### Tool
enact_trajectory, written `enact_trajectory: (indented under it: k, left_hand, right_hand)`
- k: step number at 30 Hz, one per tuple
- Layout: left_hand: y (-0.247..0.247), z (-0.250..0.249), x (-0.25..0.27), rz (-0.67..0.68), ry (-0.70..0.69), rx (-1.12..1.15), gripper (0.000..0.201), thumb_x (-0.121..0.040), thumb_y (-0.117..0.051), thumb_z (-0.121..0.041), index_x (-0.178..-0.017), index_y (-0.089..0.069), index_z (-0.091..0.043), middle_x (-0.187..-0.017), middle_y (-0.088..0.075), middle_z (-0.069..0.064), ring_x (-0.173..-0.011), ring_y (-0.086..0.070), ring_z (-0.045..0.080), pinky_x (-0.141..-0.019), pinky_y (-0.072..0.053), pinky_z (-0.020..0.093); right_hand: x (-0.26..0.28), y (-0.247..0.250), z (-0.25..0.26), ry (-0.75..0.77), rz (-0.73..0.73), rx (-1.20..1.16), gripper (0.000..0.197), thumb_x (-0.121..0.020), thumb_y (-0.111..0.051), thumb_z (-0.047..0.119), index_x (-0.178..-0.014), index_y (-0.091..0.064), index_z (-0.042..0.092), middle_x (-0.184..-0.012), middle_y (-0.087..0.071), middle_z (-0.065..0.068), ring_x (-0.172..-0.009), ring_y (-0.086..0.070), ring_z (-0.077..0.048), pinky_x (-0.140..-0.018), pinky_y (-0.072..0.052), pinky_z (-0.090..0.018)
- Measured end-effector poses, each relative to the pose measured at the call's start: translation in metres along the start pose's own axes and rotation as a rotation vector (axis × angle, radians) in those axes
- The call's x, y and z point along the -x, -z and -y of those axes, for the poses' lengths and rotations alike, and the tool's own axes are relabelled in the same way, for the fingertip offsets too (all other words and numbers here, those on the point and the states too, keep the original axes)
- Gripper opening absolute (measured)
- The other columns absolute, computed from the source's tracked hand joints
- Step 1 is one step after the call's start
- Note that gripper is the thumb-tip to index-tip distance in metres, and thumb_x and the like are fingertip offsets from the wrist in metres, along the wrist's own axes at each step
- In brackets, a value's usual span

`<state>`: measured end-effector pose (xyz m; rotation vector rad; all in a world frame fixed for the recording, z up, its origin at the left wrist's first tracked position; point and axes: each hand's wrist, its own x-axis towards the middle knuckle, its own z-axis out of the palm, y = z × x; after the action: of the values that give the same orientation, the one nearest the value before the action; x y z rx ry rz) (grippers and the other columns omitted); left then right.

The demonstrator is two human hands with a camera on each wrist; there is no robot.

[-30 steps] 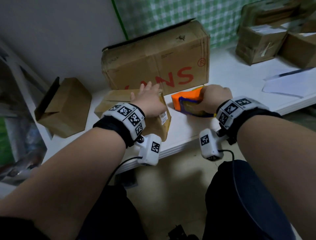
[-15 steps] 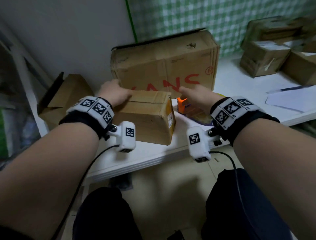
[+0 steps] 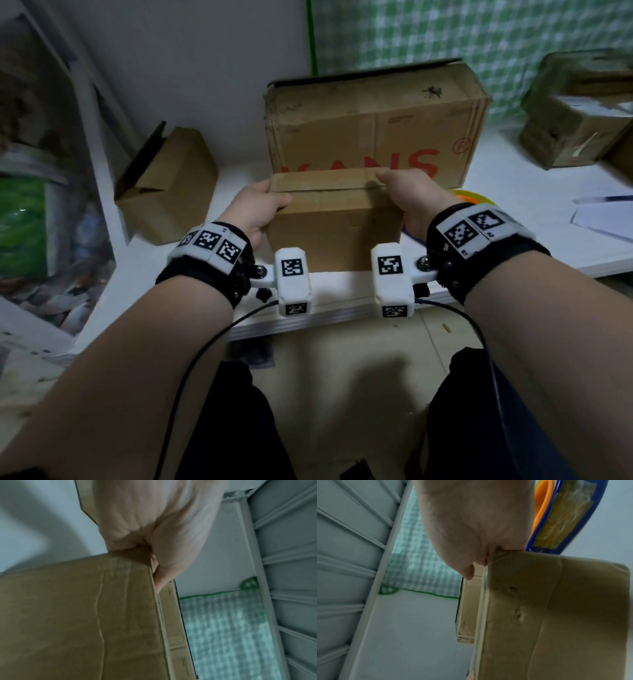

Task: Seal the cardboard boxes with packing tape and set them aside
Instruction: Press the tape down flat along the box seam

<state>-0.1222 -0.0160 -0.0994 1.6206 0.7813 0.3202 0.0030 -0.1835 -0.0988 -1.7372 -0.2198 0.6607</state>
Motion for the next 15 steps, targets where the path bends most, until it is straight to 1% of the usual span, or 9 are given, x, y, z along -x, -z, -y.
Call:
enact_trajectory:
  k: [4, 6, 7, 8, 9, 11, 12, 13, 15]
  left_hand:
    - [-0.001, 0.002, -0.002, 0.051, -0.018, -0.056, 0.023, -0.100, -0.041, -0.013, -0.119, -0.053, -0.017, -0.091, -0.063, 0.000, -0.077, -0.059, 0.010, -0.057, -0.050, 0.021]
    - [-0.002, 0.000, -0.001, 0.044, -0.041, -0.175, 0.027, -0.099, -0.042, -0.029, -0.122, -0.048, -0.016, -0.103, -0.062, 0.003, -0.090, -0.060, 0.015, -0.075, -0.053, 0.029]
    - [-0.001, 0.001, -0.004, 0.032, -0.038, -0.260, 0.047, -0.094, -0.043, -0.042, -0.132, -0.042, -0.014, -0.116, -0.060, 0.007, -0.102, -0.059, 0.021, -0.087, -0.052, 0.037]
    - [0.000, 0.000, -0.006, 0.018, -0.014, -0.369, 0.064, -0.088, -0.041, -0.053, -0.141, -0.032, -0.018, -0.130, -0.054, 0.010, -0.114, -0.055, 0.026, -0.096, -0.048, 0.043]
    - [0.000, 0.000, -0.009, 0.004, -0.007, -0.492, 0.072, -0.087, -0.038, -0.058, -0.147, -0.022, -0.023, -0.142, -0.044, 0.012, -0.124, -0.048, 0.031, -0.102, -0.043, 0.047]
    - [-0.005, -0.003, -0.008, -0.086, -0.082, -0.816, 0.070, -0.096, -0.031, -0.051, -0.152, -0.004, -0.020, -0.156, -0.017, 0.014, -0.140, -0.026, 0.033, -0.112, -0.028, 0.052]
    - [-0.010, -0.006, -0.002, -0.121, -0.165, -0.973, 0.067, -0.099, -0.027, -0.048, -0.152, 0.000, -0.018, -0.159, -0.005, 0.011, -0.145, -0.013, 0.030, -0.115, -0.017, 0.054]
    - [-0.017, -0.010, 0.003, -0.111, -0.274, -1.095, 0.065, -0.100, -0.023, -0.047, -0.152, 0.000, -0.017, -0.159, 0.003, 0.007, -0.146, -0.003, 0.026, -0.116, -0.008, 0.056]
    - [-0.036, -0.015, 0.014, 0.050, -0.429, -1.234, 0.062, -0.100, -0.016, -0.049, -0.152, -0.001, -0.019, -0.159, 0.007, 0.000, -0.147, 0.004, 0.020, -0.114, 0.002, 0.055]
  right_hand:
    - [0.004, -0.006, -0.001, 0.109, -0.015, 0.249, 0.046, -0.100, -0.042, 0.028, -0.140, -0.042, 0.005, -0.143, -0.044, -0.016, -0.124, -0.047, -0.027, -0.107, -0.038, -0.042]
    - [0.003, -0.008, -0.003, 0.128, -0.042, 0.431, 0.053, -0.102, -0.034, 0.029, -0.146, -0.026, 0.000, -0.151, -0.031, -0.018, -0.133, -0.038, -0.030, -0.109, -0.033, -0.037]
    - [0.004, -0.009, -0.003, 0.141, -0.065, 0.524, 0.058, -0.103, -0.031, 0.031, -0.149, -0.016, -0.001, -0.154, -0.026, -0.017, -0.136, -0.033, -0.031, -0.109, -0.030, -0.035]
    - [0.004, -0.010, -0.003, 0.148, -0.093, 0.596, 0.062, -0.103, -0.029, 0.032, -0.150, -0.008, -0.002, -0.155, -0.023, -0.016, -0.137, -0.032, -0.032, -0.108, -0.029, -0.034]
    - [0.006, -0.010, -0.002, 0.154, -0.113, 0.651, 0.064, -0.103, -0.028, 0.033, -0.150, -0.002, -0.002, -0.155, -0.024, -0.017, -0.137, -0.032, -0.033, -0.107, -0.029, -0.034]
    - [0.009, -0.012, -0.001, 0.190, -0.129, 0.739, 0.063, -0.103, -0.027, 0.032, -0.151, 0.000, 0.000, -0.154, -0.024, -0.020, -0.137, -0.030, -0.035, -0.108, -0.028, -0.037]
    - [0.010, -0.013, -0.002, 0.222, -0.119, 0.794, 0.060, -0.103, -0.025, 0.031, -0.151, -0.003, 0.002, -0.156, -0.016, -0.021, -0.141, -0.023, -0.037, -0.111, -0.024, -0.039]
    - [0.011, -0.013, -0.003, 0.264, -0.109, 0.853, 0.057, -0.104, -0.024, 0.031, -0.152, -0.007, 0.005, -0.158, -0.007, -0.019, -0.144, -0.013, -0.037, -0.115, -0.019, -0.043]
    - [0.013, -0.012, -0.006, 0.338, -0.130, 0.954, 0.054, -0.103, -0.021, 0.035, -0.153, -0.012, 0.017, -0.160, 0.003, -0.013, -0.146, -0.001, -0.038, -0.117, -0.012, -0.051]
